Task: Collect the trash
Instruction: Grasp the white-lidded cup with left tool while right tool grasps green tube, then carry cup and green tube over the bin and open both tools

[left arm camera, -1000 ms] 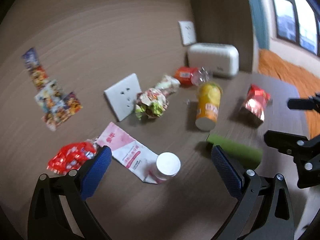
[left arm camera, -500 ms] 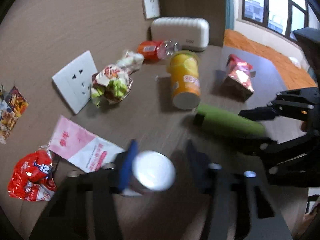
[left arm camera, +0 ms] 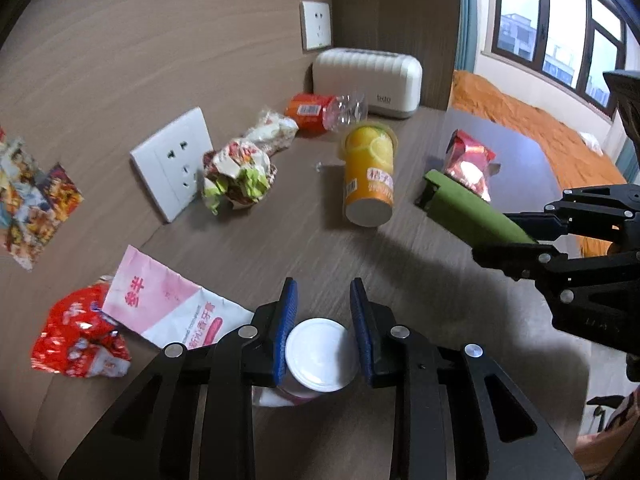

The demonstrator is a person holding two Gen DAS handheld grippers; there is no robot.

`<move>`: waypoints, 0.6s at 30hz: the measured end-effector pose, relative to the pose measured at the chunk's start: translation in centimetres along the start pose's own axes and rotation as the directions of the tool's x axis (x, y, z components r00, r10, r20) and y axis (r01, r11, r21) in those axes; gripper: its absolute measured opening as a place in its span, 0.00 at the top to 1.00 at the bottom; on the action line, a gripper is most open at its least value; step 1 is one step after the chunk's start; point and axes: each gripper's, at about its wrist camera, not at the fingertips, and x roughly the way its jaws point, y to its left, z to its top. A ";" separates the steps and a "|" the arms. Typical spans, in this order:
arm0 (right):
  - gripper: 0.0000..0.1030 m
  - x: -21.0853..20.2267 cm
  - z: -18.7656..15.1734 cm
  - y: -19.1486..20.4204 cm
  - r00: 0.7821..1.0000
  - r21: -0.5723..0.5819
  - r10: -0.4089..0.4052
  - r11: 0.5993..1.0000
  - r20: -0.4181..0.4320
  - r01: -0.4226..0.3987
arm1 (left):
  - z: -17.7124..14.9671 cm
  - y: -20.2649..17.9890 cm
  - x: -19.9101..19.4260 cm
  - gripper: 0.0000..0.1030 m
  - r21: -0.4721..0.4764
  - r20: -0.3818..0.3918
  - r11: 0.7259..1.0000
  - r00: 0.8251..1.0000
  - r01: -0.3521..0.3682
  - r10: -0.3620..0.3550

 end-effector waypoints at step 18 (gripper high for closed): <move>0.74 -10.9 -5.7 -8.1 0.984 0.278 -0.162 0.951 0.078 0.134 | 4.8 -13.2 -5.6 0.74 0.192 0.112 0.964 0.972 0.184 -0.207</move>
